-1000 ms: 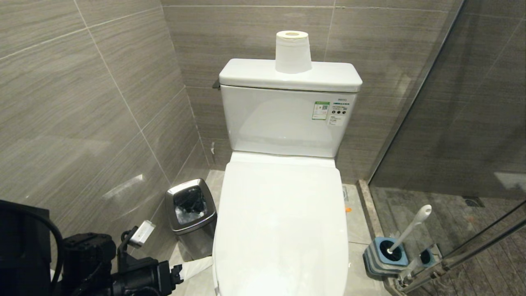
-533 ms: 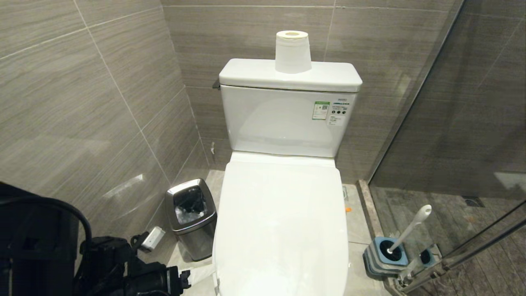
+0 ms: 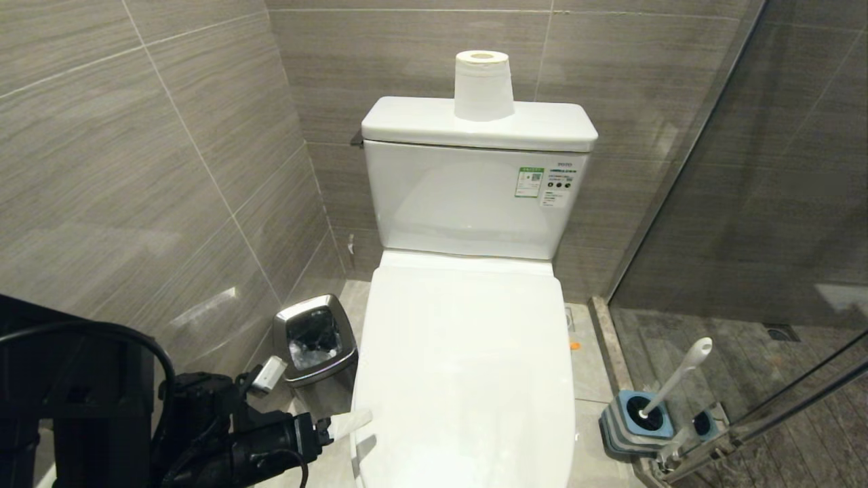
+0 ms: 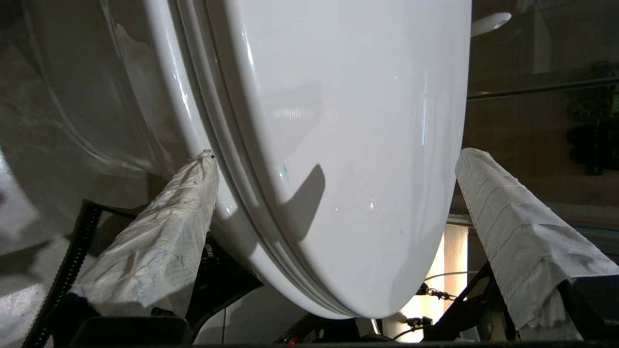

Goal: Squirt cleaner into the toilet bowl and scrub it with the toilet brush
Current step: Use the left hand to lift the toilet lid slightly

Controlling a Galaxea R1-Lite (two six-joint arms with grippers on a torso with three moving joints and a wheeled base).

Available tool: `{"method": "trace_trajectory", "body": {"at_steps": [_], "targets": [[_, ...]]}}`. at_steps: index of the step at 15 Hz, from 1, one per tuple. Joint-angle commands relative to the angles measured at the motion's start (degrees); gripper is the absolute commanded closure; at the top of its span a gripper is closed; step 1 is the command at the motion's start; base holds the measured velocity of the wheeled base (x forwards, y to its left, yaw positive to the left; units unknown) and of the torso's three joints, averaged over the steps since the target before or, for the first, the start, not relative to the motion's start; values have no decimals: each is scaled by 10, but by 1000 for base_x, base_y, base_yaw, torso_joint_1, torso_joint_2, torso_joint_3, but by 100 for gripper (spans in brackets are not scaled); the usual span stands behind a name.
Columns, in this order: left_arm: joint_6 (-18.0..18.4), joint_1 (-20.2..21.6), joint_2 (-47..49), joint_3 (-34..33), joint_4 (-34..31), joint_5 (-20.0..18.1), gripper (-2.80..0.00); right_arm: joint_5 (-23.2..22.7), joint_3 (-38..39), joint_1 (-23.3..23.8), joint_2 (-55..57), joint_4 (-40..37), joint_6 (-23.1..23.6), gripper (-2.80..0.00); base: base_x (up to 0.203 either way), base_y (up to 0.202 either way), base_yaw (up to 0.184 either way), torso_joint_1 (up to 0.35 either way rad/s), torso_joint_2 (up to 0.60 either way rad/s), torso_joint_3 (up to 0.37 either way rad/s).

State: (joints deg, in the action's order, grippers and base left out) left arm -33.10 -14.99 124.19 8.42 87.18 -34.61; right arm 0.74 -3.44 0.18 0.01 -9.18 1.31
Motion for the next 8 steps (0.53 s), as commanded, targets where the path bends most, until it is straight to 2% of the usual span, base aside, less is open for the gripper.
{"method": "trace_trajectory", "body": {"at_steps": [1,4,8], "targets": [[-9,-4,-16,2,5,0,-280,0,0,0,-1,0,0,0,0,0,0,0,0,0],[-1,-21,-8,-1,5,19,-280,0,0,0,-1,0,0,0,0,0,0,0,0,0],[109,-13,18,-16,5,12,-280,0,0,0,-1,0,0,0,0,0,0,0,0,0]]}}
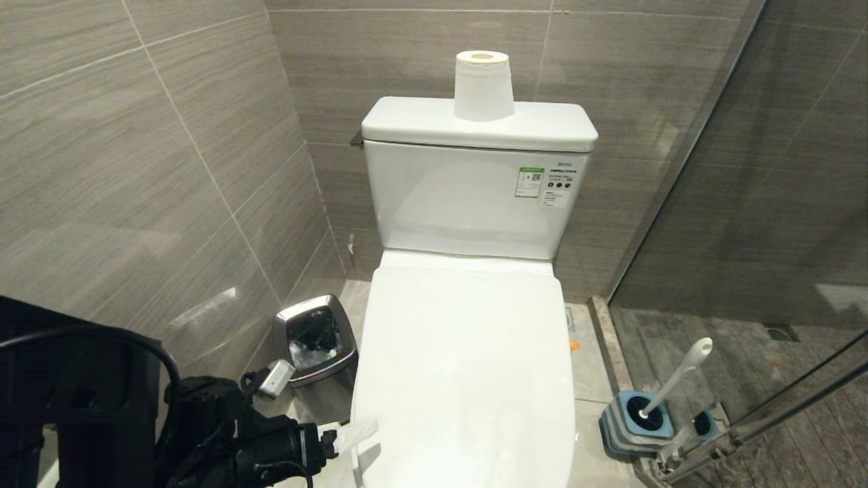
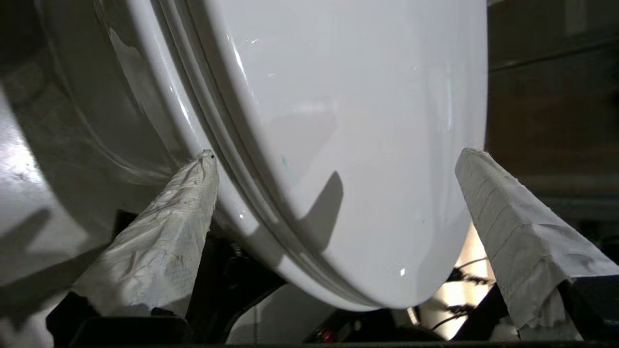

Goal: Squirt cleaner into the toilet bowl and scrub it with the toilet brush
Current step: Use the left hand to lift the toilet lid slightly

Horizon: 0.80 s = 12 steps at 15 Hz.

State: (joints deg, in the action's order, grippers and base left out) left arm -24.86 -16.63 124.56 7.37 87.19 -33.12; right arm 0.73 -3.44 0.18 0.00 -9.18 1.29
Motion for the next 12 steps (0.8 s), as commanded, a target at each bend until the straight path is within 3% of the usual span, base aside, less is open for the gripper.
{"method": "trace_trajectory", "body": {"at_steps": [1,3,6,8,9,12], "targets": [[37,13,17,-7,5,-4,-280,1,0,0,-1,0,0,0,0,0,0,0,0,0],[39,16,16,-14,-3,-6,-280,0,0,0,-1,0,0,0,0,0,0,0,0,0],[49,16,13,-29,-27,-39,-280,1,0,0,0,0,0,0,0,0,0,0,0,0],[53,19,11,-27,-48,-80,-280,0,0,0,-1,0,0,0,0,0,0,0,0,0],[49,24,6,-26,-55,-101,-280,1,0,0,-1,0,0,0,0,0,0,0,0,0],[6,22,-1,-19,-71,-108,-280,1,0,0,0,0,0,0,0,0,0,0,0,0]]}}
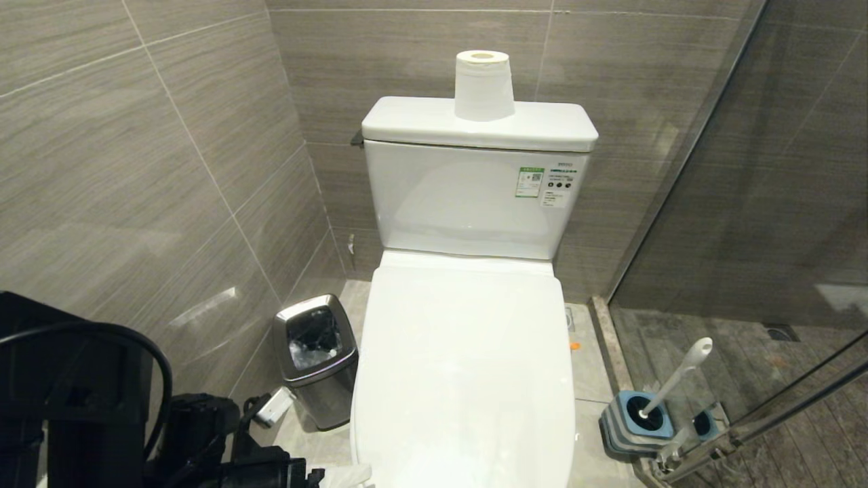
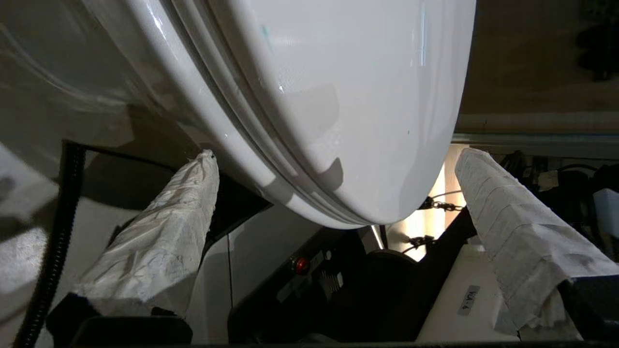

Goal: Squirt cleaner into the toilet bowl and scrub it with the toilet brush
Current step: Use the left hand to lift the toilet lid slightly

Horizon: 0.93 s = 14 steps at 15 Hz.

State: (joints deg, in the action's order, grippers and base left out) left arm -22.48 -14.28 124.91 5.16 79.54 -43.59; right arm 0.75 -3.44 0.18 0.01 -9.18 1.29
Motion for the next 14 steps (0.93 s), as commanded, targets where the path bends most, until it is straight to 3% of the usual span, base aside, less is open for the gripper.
{"method": "trace_trajectory", "body": {"at_steps": [1,7,14], "targets": [[-40,-6,-5,6,7,-6,-280,0,0,0,-1,0,0,0,0,0,0,0,0,0],[-63,-44,-2,35,5,-8,-280,0,0,0,-1,0,0,0,0,0,0,0,0,0],[-61,-42,-4,46,1,-1,-280,0,0,0,-1,0,0,0,0,0,0,0,0,0]]}}
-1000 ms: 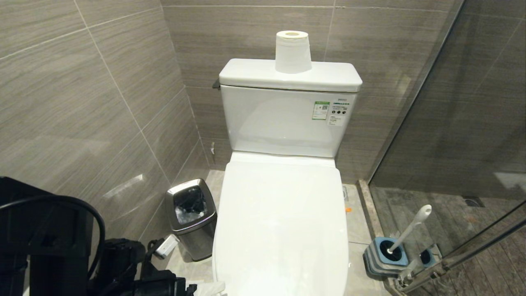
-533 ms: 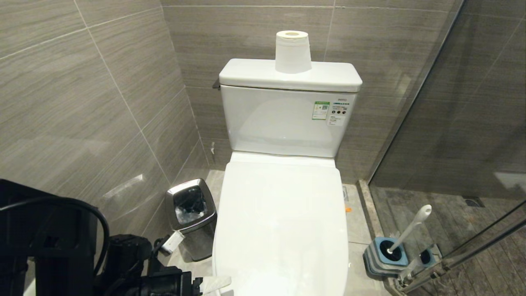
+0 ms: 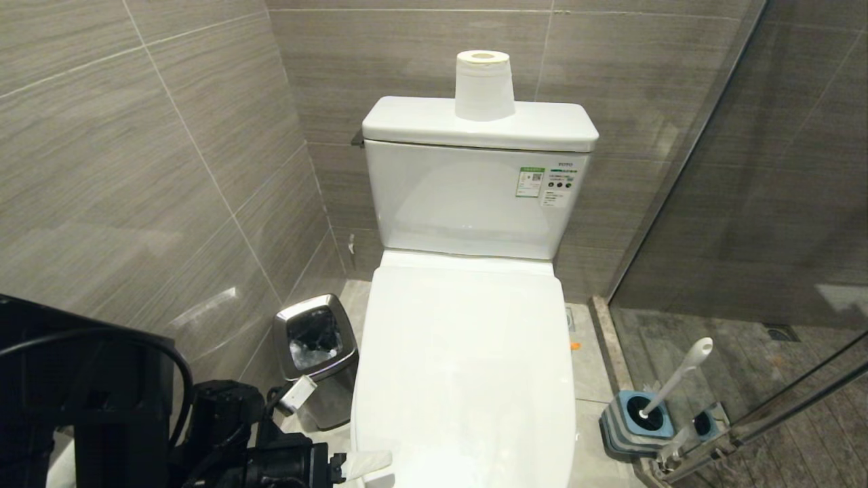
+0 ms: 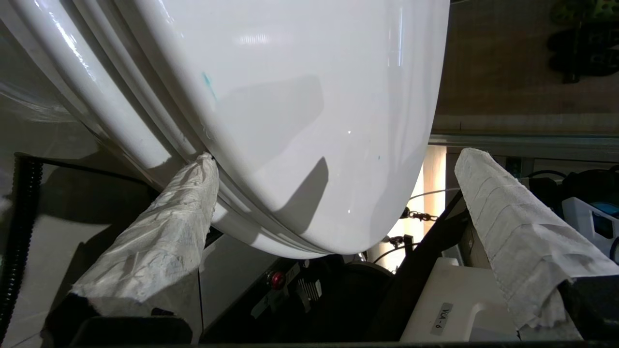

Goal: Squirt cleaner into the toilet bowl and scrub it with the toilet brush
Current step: Use the left hand to lift the toilet lid slightly

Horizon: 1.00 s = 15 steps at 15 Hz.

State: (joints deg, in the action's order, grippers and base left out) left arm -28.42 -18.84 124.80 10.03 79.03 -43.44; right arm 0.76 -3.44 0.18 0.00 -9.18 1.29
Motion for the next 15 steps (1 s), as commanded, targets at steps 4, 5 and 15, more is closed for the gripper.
{"method": "trace_trajectory", "body": {"at_steps": [4,5,15], "targets": [[2,17,-8,-9,10,-3,-280,0,0,0,-1,0,0,0,0,0,0,0,0,0],[2,22,-11,-12,10,-4,-280,0,0,0,-1,0,0,0,0,0,0,0,0,0],[58,19,5,-23,8,-5,-280,0,0,0,0,0,0,0,0,0,0,0,0,0]]}}
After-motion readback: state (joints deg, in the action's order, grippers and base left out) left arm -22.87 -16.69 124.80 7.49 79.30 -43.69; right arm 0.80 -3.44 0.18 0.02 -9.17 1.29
